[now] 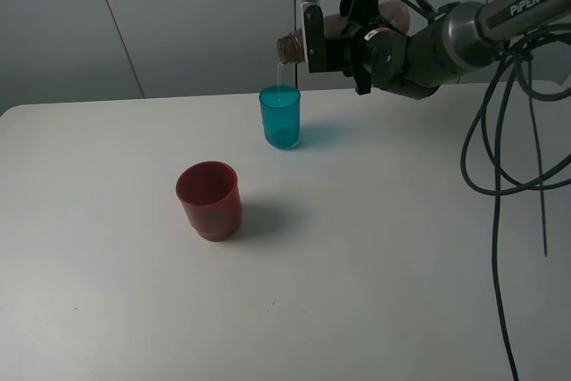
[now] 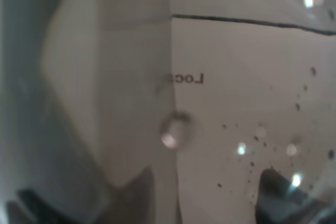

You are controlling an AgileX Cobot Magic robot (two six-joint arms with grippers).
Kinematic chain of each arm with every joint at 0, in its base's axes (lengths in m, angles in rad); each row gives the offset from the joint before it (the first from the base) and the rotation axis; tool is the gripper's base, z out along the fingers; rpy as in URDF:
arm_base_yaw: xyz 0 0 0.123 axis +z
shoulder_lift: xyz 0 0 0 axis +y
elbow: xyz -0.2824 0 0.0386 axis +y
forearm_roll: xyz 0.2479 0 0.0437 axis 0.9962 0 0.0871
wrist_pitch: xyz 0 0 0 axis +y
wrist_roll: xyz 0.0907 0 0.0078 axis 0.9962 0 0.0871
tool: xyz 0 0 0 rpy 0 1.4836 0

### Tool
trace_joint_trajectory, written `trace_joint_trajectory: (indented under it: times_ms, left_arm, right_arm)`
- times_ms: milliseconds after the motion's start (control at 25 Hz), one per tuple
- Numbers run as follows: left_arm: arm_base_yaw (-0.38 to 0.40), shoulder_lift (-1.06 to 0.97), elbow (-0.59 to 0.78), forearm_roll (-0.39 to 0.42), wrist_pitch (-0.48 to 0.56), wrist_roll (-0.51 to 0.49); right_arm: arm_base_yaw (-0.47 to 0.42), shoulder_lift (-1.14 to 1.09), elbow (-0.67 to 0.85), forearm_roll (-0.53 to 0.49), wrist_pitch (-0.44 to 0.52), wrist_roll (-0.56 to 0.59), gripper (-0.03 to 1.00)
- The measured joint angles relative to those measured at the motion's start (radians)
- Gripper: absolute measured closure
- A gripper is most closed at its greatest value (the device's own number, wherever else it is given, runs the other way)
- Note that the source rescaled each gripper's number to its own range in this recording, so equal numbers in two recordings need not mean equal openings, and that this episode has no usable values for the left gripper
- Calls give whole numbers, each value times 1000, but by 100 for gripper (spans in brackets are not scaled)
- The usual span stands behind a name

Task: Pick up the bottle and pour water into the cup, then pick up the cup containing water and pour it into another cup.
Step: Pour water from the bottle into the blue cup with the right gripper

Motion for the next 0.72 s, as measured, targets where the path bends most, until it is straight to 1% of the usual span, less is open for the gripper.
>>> trace_joint_trajectory:
  times_ms: [360,560,720]
  left_arm:
    - [0,0,0,0,0,0]
    - [0,0,0,0,0,0]
    - [0,0,0,0,0,0]
  right_arm:
    - [0,0,0,0,-6,-43,93]
    - [0,0,0,9,-43,-57,93]
    - [0,0,0,21,-49,-82,93]
